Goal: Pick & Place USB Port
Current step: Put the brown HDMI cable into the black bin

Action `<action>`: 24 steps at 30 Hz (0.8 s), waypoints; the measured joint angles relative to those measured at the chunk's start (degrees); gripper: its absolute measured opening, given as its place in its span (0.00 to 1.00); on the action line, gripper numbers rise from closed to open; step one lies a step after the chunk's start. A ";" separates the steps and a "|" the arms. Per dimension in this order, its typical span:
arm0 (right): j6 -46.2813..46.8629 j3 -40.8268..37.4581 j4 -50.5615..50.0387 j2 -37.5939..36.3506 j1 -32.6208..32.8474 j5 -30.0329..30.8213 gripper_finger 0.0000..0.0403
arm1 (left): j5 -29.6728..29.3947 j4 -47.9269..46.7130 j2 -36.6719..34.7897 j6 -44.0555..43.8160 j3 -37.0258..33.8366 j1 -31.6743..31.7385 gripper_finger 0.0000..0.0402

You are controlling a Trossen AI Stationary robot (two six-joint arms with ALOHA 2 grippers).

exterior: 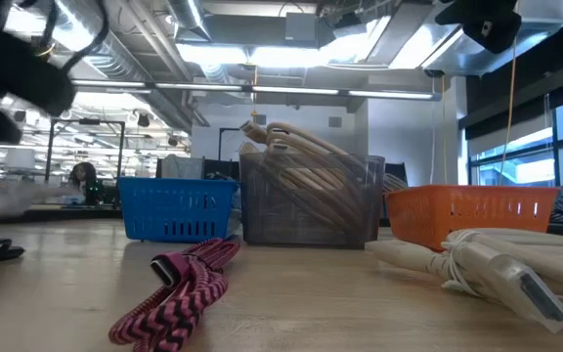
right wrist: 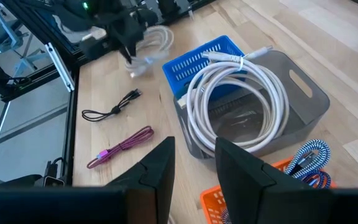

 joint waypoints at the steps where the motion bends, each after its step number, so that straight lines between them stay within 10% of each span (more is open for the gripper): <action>1: 0.00 -0.01 0.00 0.00 0.00 0.00 0.29 | -0.68 -2.99 -0.86 -0.29 1.23 -0.08 0.05; 8: -0.11 -0.01 -0.01 0.10 -0.02 0.07 0.29 | -14.55 -13.07 -8.78 2.26 11.16 -1.60 0.05; 17: -5.34 -0.07 4.24 0.94 -0.02 5.80 0.29 | -51.00 13.04 -18.63 32.41 9.51 -4.59 0.05; 24: -18.75 -0.07 19.60 3.68 -0.02 5.59 0.29 | -33.52 45.36 -20.11 62.68 5.36 6.25 0.05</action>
